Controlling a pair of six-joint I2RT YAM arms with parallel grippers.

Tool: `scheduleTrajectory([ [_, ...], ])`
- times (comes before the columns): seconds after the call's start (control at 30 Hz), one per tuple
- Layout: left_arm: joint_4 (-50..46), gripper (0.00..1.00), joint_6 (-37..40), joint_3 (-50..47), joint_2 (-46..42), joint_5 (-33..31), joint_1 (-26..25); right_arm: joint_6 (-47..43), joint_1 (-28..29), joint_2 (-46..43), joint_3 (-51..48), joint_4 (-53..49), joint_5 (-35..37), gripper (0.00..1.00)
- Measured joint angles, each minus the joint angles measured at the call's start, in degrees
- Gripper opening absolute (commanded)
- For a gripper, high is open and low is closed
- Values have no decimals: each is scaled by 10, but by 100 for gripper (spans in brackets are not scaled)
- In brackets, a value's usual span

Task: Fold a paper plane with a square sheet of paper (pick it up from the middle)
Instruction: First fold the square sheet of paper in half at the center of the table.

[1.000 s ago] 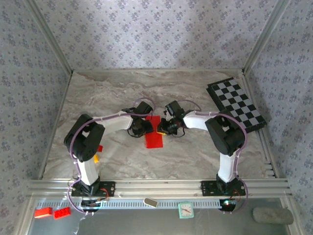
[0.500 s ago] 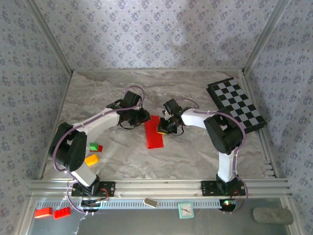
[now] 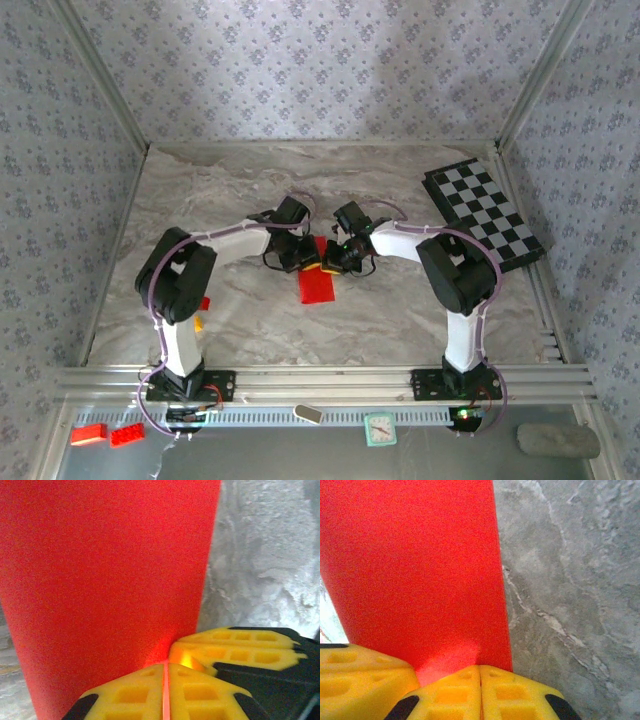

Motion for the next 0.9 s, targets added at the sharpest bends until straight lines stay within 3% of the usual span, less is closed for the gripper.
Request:
scheduleTrajectory([
  [0.63, -41, 10, 35, 1, 16, -47, 1, -5, 8, 6, 19, -32, 23, 8],
  [0.9, -38, 11, 74, -42, -16, -44, 37, -25, 9, 8, 23, -39, 32, 8],
])
